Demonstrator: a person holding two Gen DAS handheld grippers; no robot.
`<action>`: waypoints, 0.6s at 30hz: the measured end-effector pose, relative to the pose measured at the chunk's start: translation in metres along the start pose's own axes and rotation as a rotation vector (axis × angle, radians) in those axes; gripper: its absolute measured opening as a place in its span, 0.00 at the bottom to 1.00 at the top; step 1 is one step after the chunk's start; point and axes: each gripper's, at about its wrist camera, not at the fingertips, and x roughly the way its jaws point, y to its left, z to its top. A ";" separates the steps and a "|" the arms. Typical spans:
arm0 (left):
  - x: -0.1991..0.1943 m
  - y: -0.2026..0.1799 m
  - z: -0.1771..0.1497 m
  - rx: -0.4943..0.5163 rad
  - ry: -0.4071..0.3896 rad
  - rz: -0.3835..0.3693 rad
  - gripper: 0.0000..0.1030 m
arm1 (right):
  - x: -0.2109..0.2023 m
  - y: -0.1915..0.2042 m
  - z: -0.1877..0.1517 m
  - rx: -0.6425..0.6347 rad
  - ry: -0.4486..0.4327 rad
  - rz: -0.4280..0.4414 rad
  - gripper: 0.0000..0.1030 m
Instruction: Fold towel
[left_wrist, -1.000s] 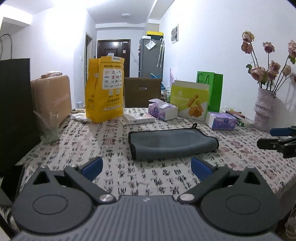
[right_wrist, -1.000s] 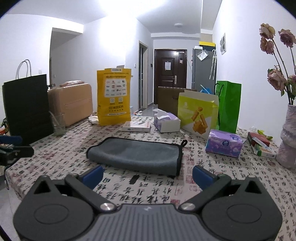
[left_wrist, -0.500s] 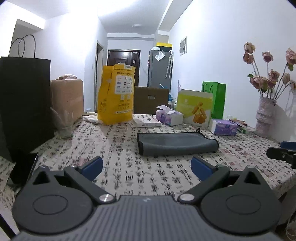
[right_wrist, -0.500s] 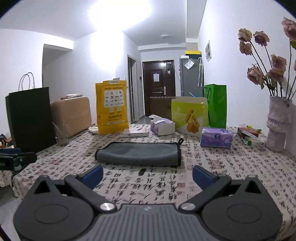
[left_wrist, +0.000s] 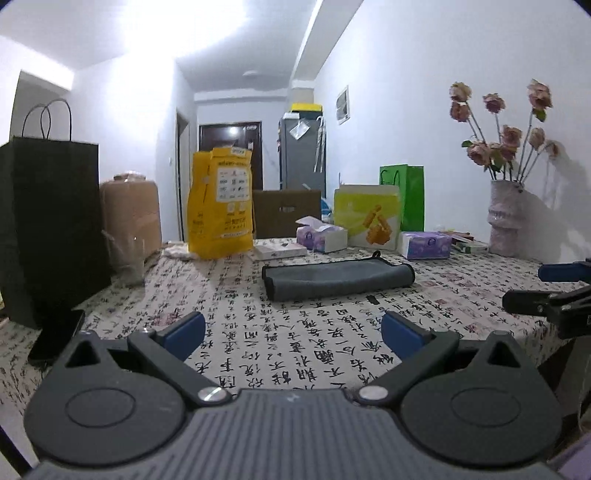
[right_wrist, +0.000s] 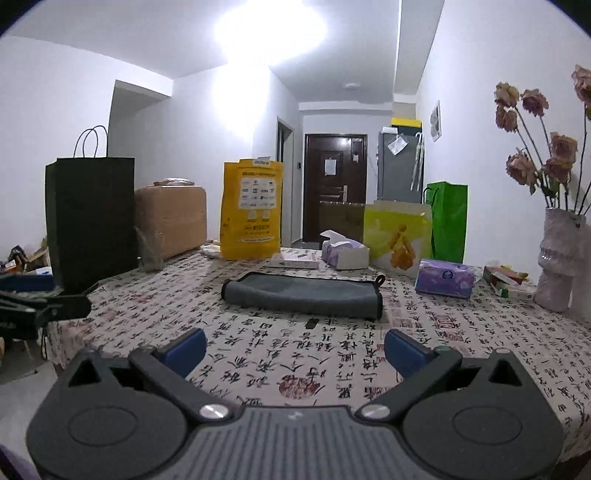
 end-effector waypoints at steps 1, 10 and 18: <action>-0.002 -0.001 -0.003 -0.005 0.001 0.001 1.00 | -0.002 0.002 -0.004 -0.005 -0.003 -0.004 1.00; -0.016 -0.003 -0.031 -0.053 0.073 0.021 1.00 | -0.016 0.015 -0.033 0.086 0.033 0.026 1.00; -0.020 -0.008 -0.032 -0.053 0.070 0.018 1.00 | -0.029 0.020 -0.037 0.055 0.016 0.019 1.00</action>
